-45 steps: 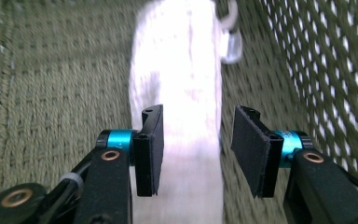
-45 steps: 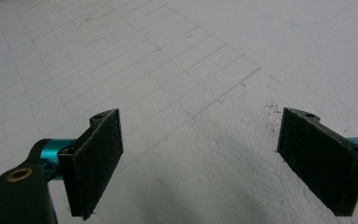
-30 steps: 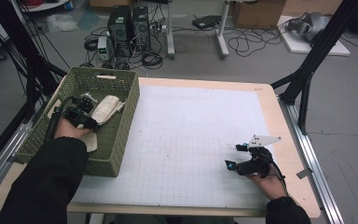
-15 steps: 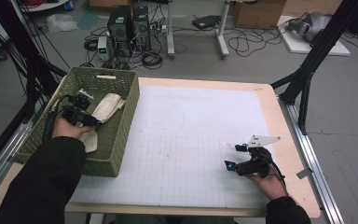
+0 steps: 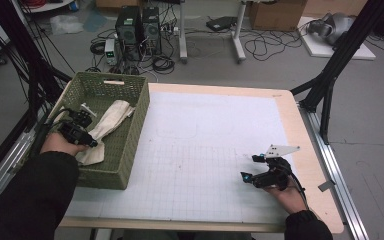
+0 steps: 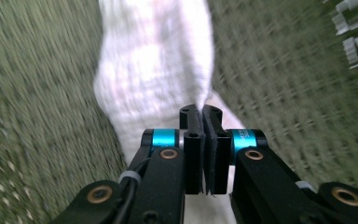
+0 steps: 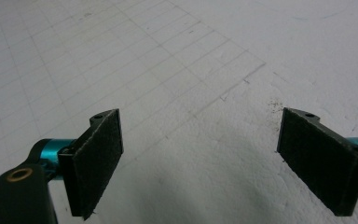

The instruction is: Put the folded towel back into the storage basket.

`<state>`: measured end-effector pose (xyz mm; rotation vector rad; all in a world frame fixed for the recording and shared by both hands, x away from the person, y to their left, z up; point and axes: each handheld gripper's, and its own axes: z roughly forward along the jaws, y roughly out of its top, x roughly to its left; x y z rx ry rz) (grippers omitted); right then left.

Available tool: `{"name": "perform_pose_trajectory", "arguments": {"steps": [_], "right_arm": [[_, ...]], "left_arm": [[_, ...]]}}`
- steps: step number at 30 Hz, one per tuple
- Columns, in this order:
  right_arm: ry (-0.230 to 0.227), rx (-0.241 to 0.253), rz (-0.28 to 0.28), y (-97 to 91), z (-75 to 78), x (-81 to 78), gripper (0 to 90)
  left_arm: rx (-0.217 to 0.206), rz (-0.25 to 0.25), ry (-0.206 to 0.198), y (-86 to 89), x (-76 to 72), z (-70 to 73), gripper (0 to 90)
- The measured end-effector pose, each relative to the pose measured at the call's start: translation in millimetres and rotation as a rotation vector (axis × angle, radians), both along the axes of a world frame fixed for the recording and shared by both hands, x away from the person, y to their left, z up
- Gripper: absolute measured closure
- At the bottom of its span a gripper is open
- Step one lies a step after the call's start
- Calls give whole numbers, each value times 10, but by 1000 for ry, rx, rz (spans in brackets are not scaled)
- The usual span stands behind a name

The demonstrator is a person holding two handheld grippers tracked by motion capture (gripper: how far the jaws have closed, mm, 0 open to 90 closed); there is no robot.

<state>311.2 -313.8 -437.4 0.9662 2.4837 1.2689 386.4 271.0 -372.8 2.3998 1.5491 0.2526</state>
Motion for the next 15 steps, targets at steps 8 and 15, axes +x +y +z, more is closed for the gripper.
{"name": "perform_pose_trajectory", "arguments": {"steps": [8,15], "right_arm": [[4,3,-3,-9,-3,7,134],[-2,3,3,3,1,1,135]], "left_arm": [[-9,26,8,-64,107,-170,769],[30,-18,50,-168,94,-300,538]]}}
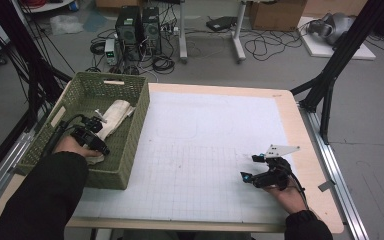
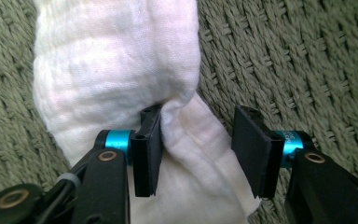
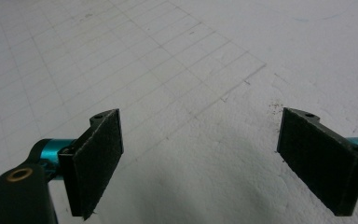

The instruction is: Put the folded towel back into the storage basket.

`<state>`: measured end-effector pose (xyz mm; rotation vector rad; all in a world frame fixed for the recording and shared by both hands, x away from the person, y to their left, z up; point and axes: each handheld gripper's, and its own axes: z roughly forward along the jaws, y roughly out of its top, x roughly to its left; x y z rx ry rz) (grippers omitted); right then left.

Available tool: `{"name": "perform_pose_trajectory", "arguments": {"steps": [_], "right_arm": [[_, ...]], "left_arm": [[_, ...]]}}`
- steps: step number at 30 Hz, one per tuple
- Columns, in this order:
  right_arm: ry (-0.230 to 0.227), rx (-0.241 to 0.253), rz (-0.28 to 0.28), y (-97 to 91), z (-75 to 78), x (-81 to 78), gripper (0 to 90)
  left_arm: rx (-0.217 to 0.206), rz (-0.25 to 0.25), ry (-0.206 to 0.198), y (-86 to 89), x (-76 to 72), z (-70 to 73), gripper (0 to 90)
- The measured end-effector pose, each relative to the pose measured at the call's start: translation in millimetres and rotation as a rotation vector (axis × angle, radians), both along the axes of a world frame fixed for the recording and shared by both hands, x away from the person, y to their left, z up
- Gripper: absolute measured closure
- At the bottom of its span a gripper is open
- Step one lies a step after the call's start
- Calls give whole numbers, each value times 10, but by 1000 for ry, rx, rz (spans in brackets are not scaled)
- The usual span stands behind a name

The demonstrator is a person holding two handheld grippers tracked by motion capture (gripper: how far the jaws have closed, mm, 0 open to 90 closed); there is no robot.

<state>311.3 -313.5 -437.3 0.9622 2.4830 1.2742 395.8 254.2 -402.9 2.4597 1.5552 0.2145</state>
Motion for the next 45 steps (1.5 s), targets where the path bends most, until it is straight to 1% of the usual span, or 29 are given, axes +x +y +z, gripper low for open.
{"name": "perform_pose_trajectory", "arguments": {"steps": [2,3,4,6,11,13,15,16,17,18,19,20,21,22,23,24,26,28,30,31,32,33,34,36,37,38,40,43,45], "right_arm": [[-1,2,-1,-1,3,-1,135],[-2,5,-1,0,1,-1,135],[-1,2,0,0,2,-1,135],[-1,3,2,-1,2,1,135],[-3,3,-3,-11,-3,12,136],[5,0,0,-3,-2,4,135],[1,-1,0,2,-6,5,136],[5,-2,-1,4,-6,4,135],[4,-2,-1,5,-6,5,136],[5,0,0,6,-6,2,136],[6,-3,0,6,-6,2,136],[3,-2,1,2,-6,3,135],[4,0,-2,-1,-2,2,136],[3,2,-4,-2,-2,2,135],[4,0,-4,-5,0,3,136],[5,1,-2,-3,-2,3,136],[4,-2,0,1,-4,6,137],[2,2,2,3,-3,2,140],[2,3,1,2,0,1,141],[1,3,3,1,0,0,141],[1,2,3,2,0,0,141],[0,2,3,3,-2,3,141],[4,1,3,5,-4,3,141],[1,-1,7,12,-4,4,142],[1,-1,8,15,-3,3,142],[1,1,9,17,-2,1,143],[5,3,5,15,7,-7,143],[-3,10,3,2,13,1,143],[-6,12,3,3,23,-5,143]], "left_arm": [[34,-11,-12,-7,-7,12,625],[59,-16,-16,-11,-11,26,738],[64,-22,-6,-7,-12,40,821],[77,-40,5,-18,-30,76,842],[40,-81,29,-31,-61,226,843],[6,-108,60,-40,-82,271,843],[-24,-131,60,-45,-98,269,838],[-58,-139,89,-44,-95,235,833],[-68,-153,108,-51,-86,208,820],[-78,-154,99,-64,-81,195,785],[-78,-152,79,-66,-69,199,723],[-84,-137,47,-62,-62,220,673],[-101,-130,12,-48,-56,247,654],[-125,-122,-7,-29,-48,268,633],[-139,-113,-14,-10,-39,284,620],[-139,-94,-25,6,-30,287,625],[-130,-74,-52,28,-21,268,711],[-114,-59,-40,28,-3,192,788],[-123,-65,-42,6,3,115,809],[-118,-77,-44,-12,3,89,806],[-109,-84,-31,-29,2,67,797],[-112,-90,-10,-36,3,48,792],[-121,-104,-4,-42,-3,37,783],[-128,-119,-4,-44,-7,32,757],[-128,-119,1,-47,-6,28,718],[-114,-127,-12,-52,-9,34,706],[-115,-116,-38,-37,-11,78,709],[-138,-84,-107,9,-25,180,704],[-162,-59,-135,38,-36,233,684]]}}
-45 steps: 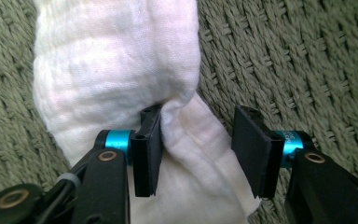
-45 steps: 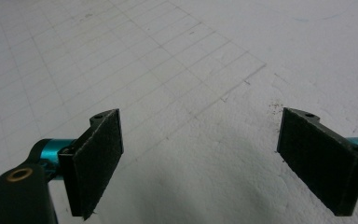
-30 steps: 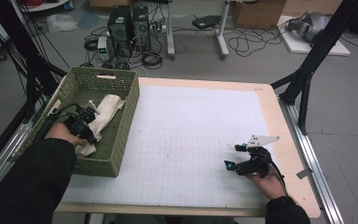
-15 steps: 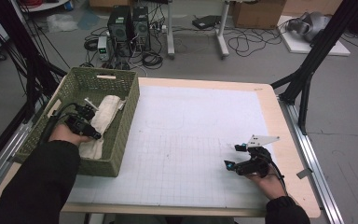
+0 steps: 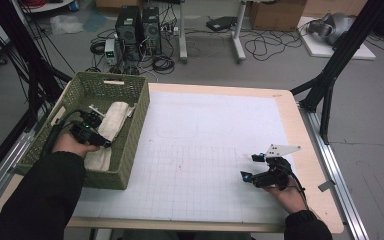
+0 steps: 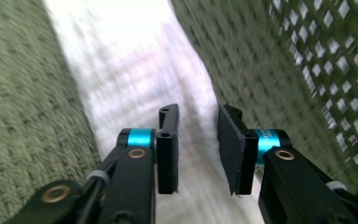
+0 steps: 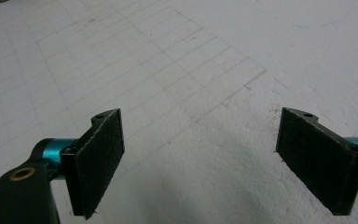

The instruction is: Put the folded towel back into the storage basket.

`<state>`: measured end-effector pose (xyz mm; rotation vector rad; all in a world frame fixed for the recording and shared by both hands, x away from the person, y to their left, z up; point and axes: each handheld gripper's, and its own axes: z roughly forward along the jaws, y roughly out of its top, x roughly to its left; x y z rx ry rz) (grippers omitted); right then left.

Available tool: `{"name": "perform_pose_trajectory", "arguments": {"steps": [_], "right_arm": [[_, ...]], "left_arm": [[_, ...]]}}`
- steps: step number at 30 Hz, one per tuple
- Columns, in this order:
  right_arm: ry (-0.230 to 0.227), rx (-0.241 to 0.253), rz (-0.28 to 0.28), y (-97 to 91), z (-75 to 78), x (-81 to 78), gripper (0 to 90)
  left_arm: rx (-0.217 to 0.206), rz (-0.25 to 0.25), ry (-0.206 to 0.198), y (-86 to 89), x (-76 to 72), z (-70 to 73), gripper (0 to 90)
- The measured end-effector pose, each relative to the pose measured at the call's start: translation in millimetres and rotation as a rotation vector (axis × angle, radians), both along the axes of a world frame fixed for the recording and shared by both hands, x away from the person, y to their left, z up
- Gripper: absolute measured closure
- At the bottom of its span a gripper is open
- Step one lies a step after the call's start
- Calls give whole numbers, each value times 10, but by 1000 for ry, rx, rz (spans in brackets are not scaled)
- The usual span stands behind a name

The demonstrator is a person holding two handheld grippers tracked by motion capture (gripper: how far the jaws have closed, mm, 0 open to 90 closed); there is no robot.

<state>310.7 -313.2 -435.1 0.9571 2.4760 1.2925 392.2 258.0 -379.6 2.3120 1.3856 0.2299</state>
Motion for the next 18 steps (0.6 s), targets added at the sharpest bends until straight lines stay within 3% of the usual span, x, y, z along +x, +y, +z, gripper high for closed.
{"name": "perform_pose_trajectory", "arguments": {"steps": [5,9,12,15,18], "right_arm": [[-6,1,-1,6,11,-5,143],[-7,-5,5,18,6,-4,143],[-1,-5,3,23,7,-4,143],[-5,-6,7,30,5,-2,143],[0,-8,10,43,-3,1,143]], "left_arm": [[-73,15,-34,36,-11,52,674],[-32,26,-42,17,13,19,679],[20,40,-3,0,48,-80,692],[53,14,42,-47,60,-169,693],[55,16,58,-58,69,-208,692]]}}
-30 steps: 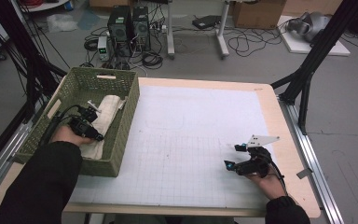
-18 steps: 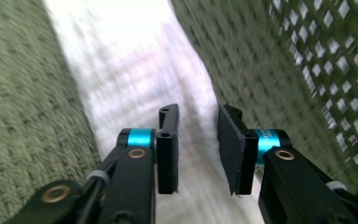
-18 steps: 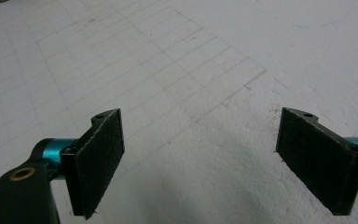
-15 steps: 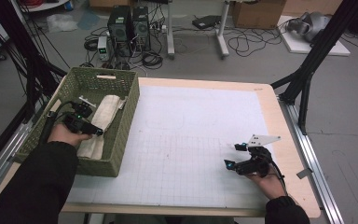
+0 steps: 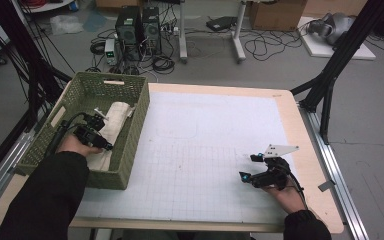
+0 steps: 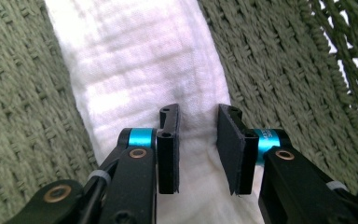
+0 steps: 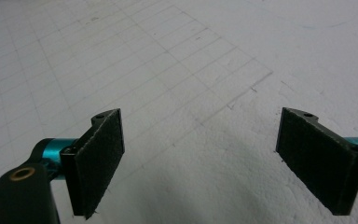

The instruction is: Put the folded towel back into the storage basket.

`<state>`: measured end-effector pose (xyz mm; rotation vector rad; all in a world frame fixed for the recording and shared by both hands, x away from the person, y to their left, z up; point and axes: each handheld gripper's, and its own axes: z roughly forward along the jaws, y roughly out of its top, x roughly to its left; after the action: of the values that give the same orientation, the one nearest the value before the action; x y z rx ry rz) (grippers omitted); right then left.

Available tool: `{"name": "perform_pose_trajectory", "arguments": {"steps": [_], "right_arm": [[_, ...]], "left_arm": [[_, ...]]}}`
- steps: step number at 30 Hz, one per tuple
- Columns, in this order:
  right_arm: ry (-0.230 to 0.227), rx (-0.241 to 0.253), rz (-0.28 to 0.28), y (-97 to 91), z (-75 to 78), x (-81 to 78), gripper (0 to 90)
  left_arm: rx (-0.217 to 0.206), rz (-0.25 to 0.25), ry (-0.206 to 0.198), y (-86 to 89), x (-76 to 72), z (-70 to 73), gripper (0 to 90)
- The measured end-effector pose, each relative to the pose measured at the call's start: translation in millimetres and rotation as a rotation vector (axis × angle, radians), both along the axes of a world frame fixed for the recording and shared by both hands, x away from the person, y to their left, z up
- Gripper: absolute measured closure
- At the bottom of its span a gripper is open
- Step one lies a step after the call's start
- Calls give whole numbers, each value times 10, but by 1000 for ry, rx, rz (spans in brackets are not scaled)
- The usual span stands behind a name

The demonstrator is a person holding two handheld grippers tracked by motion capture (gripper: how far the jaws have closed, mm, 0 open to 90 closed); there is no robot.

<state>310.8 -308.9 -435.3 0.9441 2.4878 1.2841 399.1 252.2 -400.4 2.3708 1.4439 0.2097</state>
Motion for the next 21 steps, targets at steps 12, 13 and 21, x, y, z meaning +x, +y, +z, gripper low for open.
{"name": "perform_pose_trajectory", "arguments": {"steps": [12,13,21], "right_arm": [[-13,8,-6,-17,25,-8,143],[-16,9,-6,-21,29,-8,142],[-26,22,-15,-38,57,-17,142]], "left_arm": [[-68,50,-109,93,-46,223,563],[-85,54,-117,98,-55,245,559],[-167,82,-225,126,-157,408,473]]}}
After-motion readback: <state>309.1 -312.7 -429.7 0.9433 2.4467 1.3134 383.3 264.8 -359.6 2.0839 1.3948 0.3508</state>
